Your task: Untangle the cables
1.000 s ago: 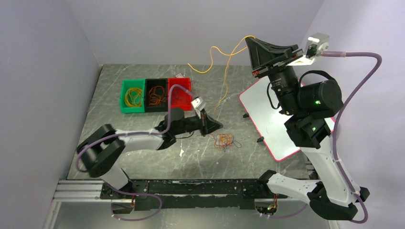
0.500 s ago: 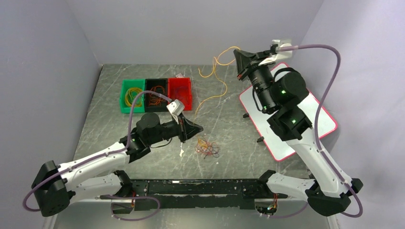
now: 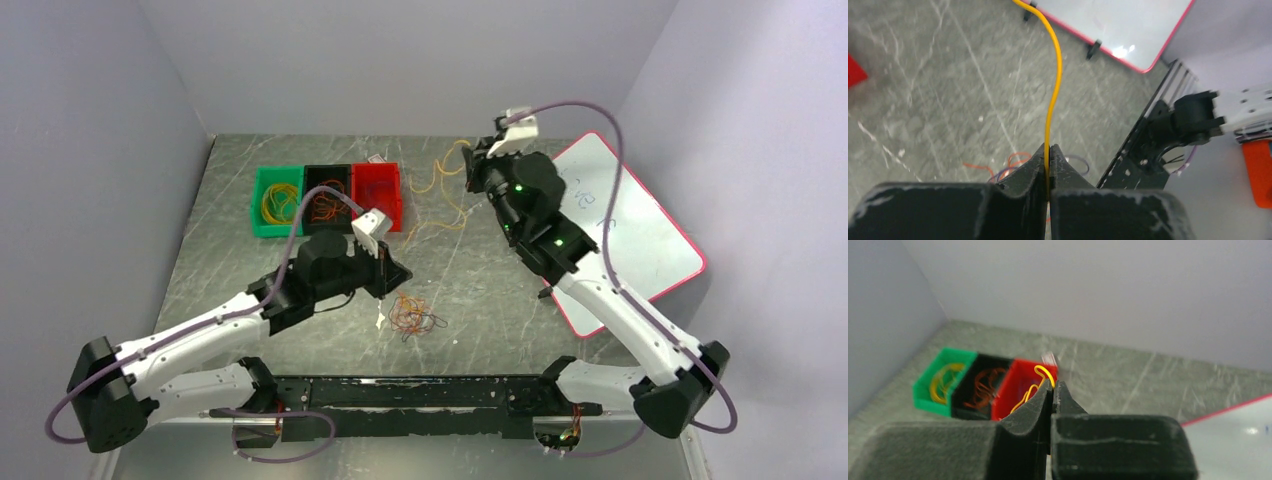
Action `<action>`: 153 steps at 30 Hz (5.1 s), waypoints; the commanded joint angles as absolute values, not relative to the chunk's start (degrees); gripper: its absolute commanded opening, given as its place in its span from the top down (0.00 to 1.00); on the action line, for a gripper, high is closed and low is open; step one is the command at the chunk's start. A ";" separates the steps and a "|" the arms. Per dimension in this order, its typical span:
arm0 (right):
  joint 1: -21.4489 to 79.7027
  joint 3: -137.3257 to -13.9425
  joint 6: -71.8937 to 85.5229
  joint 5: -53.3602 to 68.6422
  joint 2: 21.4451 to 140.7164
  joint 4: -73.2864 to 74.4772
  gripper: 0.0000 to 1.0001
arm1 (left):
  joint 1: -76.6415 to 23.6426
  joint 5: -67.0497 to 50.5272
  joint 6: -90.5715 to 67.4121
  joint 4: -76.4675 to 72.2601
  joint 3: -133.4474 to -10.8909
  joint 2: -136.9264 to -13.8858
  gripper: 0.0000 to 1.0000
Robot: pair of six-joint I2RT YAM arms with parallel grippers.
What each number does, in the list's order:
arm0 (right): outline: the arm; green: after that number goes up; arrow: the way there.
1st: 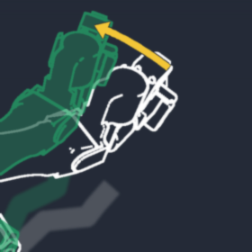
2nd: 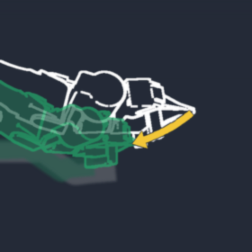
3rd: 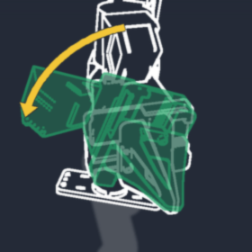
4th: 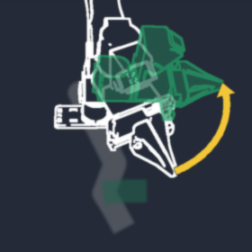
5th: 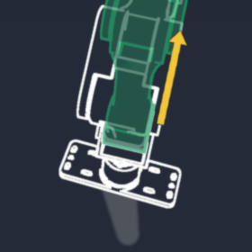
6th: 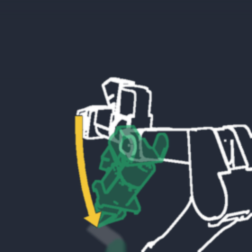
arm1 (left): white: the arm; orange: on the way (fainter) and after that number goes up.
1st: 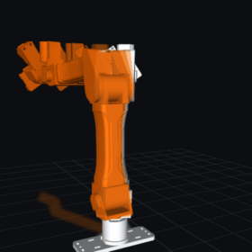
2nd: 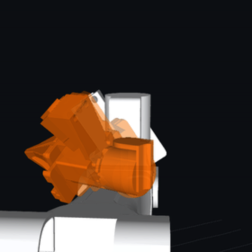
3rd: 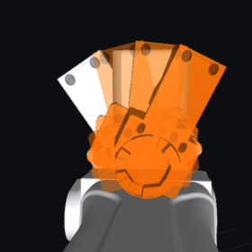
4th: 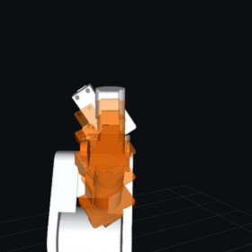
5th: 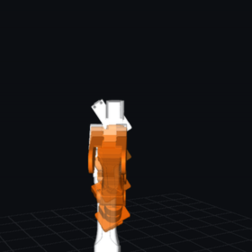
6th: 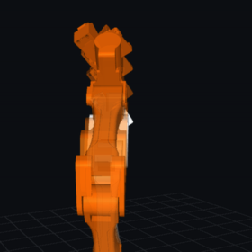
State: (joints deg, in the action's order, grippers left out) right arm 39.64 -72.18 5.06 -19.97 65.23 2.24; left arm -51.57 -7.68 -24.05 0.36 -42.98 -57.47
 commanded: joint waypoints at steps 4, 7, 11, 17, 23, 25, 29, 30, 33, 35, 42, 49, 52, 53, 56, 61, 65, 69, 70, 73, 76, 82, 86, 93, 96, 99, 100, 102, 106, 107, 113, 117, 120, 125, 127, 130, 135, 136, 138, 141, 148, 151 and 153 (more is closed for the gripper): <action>34.72 -63.34 7.95 -14.04 73.12 0.84 1.00 | -50.86 -7.29 -28.12 -4.61 -36.62 -63.41 0.93; 31.47 -60.82 8.95 -7.40 76.73 -1.77 1.00 | -49.69 -7.83 -29.08 -7.25 -35.69 -66.40 0.93; 29.49 -62.07 7.85 -2.91 81.61 -0.81 0.93 | -47.03 -11.20 -29.83 -10.79 -35.63 -70.40 0.93; 29.44 -61.12 7.55 -6.77 77.73 2.60 0.58 | -44.36 -13.27 -30.36 -12.66 -37.39 -74.29 0.93; 29.44 -54.40 9.52 -7.30 68.35 6.75 0.49 | -42.67 -15.22 -30.79 -13.38 -39.30 -77.17 0.93; 29.44 -51.43 9.85 -1.71 64.72 6.53 0.49 | -42.18 -15.56 -30.70 -12.96 -40.25 -77.68 0.93; 30.66 -45.44 13.39 9.24 58.59 3.77 0.49 | -41.12 -15.92 -30.48 -12.05 -41.60 -78.13 0.93; 31.72 -44.15 14.04 10.56 57.40 2.68 0.49 | -40.89 -16.17 -30.50 -12.04 -41.77 -78.13 0.93; 37.25 -41.19 14.76 10.41 56.09 -0.22 0.50 | -40.15 -17.11 -30.63 -12.08 -42.27 -78.06 0.93; 40.31 -38.57 15.24 10.81 55.96 -4.08 0.49 | -39.93 -17.46 -30.52 -11.77 -42.74 -77.77 0.93; 44.22 -31.34 17.73 14.11 59.52 -16.44 0.50 | -39.83 -17.83 -30.20 -9.96 -44.21 -75.92 0.93; 48.68 -31.28 17.38 14.38 65.56 -20.63 0.52 | -39.72 -18.09 -30.06 -8.89 -45.04 -75.03 0.93; 49.71 -30.95 17.61 12.09 67.57 -23.00 0.51 | -39.66 -18.55 -30.23 -8.90 -45.32 -74.85 0.93; 49.93 -30.47 17.85 10.68 68.12 -24.03 0.51 | -39.59 -18.89 -30.17 -8.81 -45.46 -74.76 0.93; 50.17 -28.77 18.89 6.63 69.54 -28.49 0.50 | -39.64 -19.39 -30.28 -8.39 -45.62 -74.21 0.93; 50.54 -28.22 18.38 3.23 73.58 -33.99 0.50 | -39.60 -19.89 -30.94 -8.58 -45.30 -73.10 0.93; 50.94 -28.07 17.77 2.49 77.54 -37.22 0.50 | -39.65 -20.82 -31.21 -8.65 -45.34 -72.54 0.93; 51.47 -28.04 17.35 1.83 80.43 -38.37 0.52 | -39.59 -21.57 -31.49 -8.51 -45.58 -71.88 0.93; 51.71 -27.85 17.22 1.72 81.07 -38.28 0.53 | -39.59 -21.49 -31.46 -8.24 -45.91 -71.56 0.93; 52.54 -26.14 17.88 0.72 82.26 -38.85 0.58 | -39.56 -20.75 -30.69 -6.01 -48.16 -70.53 0.93; 52.95 -23.39 19.42 -0.15 82.63 -40.41 0.60 | -39.31 -19.35 -29.12 -2.32 -52.37 -69.32 0.93; 53.31 -18.43 22.29 -1.50 82.71 -42.78 0.64 | -37.14 -17.11 -26.06 5.92 -61.16 -67.04 0.93; 53.36 -16.57 23.30 -1.29 82.78 -43.59 0.69 | -35.79 -15.67 -23.82 10.69 -66.74 -66.69 0.93; 53.59 -14.73 24.19 -1.58 83.05 -44.46 0.89 | -34.16 -16.47 -22.32 12.95 -70.66 -66.95 0.93; 53.64 -13.77 24.87 -1.73 83.00 -44.79 0.94 | -33.25 -16.39 -21.63 14.61 -73.44 -67.54 0.93; 53.79 -12.47 25.70 -1.67 83.14 -45.46 0.97 | -32.19 -16.43 -18.39 17.28 -77.95 -68.84 0.93; 53.80 -12.02 25.87 -1.68 83.14 -45.56 0.97 | -31.79 -16.58 -17.87 18.45 -80.23 -69.38 0.93; 53.89 -11.22 26.27 -1.80 83.06 -45.74 0.98 | -31.20 -16.99 -16.91 20.06 -83.05 -70.56 0.93; 54.17 -10.19 26.62 -1.68 80.41 -44.64 0.98 | -30.67 -19.13 -15.44 23.43 -88.29 -72.89 0.93; 54.19 -10.18 26.52 -1.67 78.91 -43.77 0.97 | -30.70 -19.90 -15.56 23.57 -88.29 -73.02 0.93; 54.33 -11.87 23.66 -3.80 64.36 -32.13 0.95 | -30.67 -20.51 -16.43 21.46 -84.17 -70.95 0.93; 54.34 -12.77 21.98 -4.84 57.40 -24.23 0.93 | -30.58 -20.05 -15.61 22.57 -85.86 -71.37 0.93; 54.35 -13.83 20.56 -4.46 51.93 -20.35 0.84 | -30.54 -21.23 -15.46 22.78 -86.46 -71.89 0.93; 54.39 -16.54 17.50 -4.48 44.78 -17.57 0.66 | -30.53 -22.63 -16.63 20.57 -83.55 -71.17 0.93; 54.32 -17.41 16.51 -4.85 42.90 -18.13 0.60 | -30.53 -22.89 -16.94 19.99 -82.71 -70.94 0.93; 54.33 -18.74 14.81 -4.36 41.74 -21.54 0.51 | -30.54 -23.34 -17.04 19.95 -82.50 -70.94 0.93; 54.37 -21.53 8.28 0.21 47.84 -32.53 0.43 | -30.58 -23.93 -17.39 19.35 -81.68 -70.68 0.93; 54.34 -22.02 6.92 0.75 49.74 -35.13 0.43 | -30.51 -23.91 -17.46 19.32 -81.50 -70.59 0.93; 54.39 -23.22 4.07 1.35 53.71 -40.02 0.43 | -30.58 -23.94 -17.49 19.34 -81.32 -70.49 0.93; 54.36 -25.09 -1.78 2.55 60.17 -47.07 0.44 | -30.53 -23.85 -17.64 19.34 -81.30 -70.34 0.93; 54.32 -27.01 -5.42 -2.15 72.99 -61.23 0.46 | -30.58 -24.19 -18.03 19.25 -81.82 -70.10 0.93; 54.32 -28.02 -5.50 -4.63 77.33 -65.30 0.46 | -30.57 -24.41 -18.23 19.16 -82.08 -70.02 0.93; 54.37 -29.01 -5.42 -5.86 80.13 -67.46 0.45 | -30.51 -24.56 -18.38 19.20 -82.24 -70.05 0.93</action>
State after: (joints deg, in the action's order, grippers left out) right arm 54.08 -26.52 -3.33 -1.87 76.25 -57.23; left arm -30.94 -22.76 -17.54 20.88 -81.67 -71.40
